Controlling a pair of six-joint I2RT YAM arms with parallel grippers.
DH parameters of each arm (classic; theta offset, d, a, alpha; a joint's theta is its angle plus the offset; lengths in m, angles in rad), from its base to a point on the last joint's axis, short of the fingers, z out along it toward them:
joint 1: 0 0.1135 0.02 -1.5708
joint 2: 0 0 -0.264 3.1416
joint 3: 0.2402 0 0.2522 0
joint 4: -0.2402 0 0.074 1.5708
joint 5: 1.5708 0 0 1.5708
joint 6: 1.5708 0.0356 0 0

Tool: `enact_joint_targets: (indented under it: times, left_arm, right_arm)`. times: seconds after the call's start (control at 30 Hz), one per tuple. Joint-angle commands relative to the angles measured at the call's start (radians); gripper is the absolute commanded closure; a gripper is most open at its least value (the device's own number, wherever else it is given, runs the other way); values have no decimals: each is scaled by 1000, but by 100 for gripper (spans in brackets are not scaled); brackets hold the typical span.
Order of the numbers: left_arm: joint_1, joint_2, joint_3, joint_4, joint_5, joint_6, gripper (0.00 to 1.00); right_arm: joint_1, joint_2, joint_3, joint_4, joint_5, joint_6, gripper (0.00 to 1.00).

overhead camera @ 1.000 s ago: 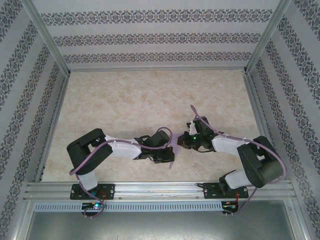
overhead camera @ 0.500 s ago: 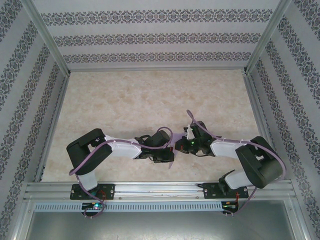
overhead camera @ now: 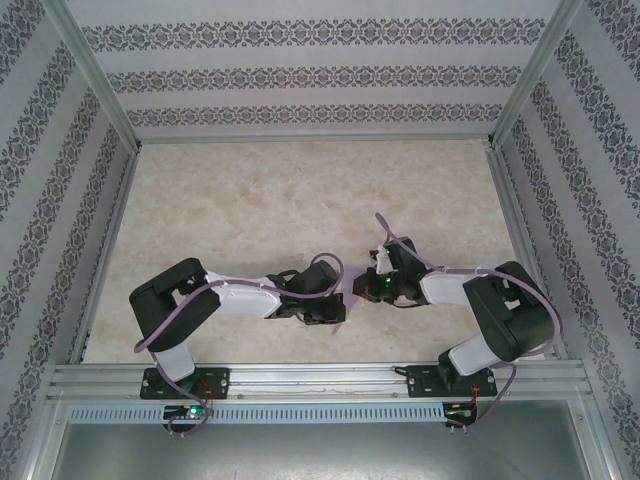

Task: Fold a paper plane with a square sheet of paper (fold left side to right side)
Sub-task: Perform the fifth fold on the wing at the bottom-center of the table.

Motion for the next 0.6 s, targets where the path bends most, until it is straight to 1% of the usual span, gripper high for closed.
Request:
enact_joint_targets:
  times: [0.0, 0.4, 0.57]
  left_arm:
    - [2, 34, -69, -197, -60, 17, 100]
    - [1, 33, -88, -193, -62, 12, 100]
    - [-1, 27, -88, -191, -64, 14, 100]
  right_arm:
    - [-49, 32, 37, -14, 36, -71, 100]
    - [-202, 111, 100, -16, -37, -116, 100]
    - [-248, 149, 124, -8, -59, -126, 100]
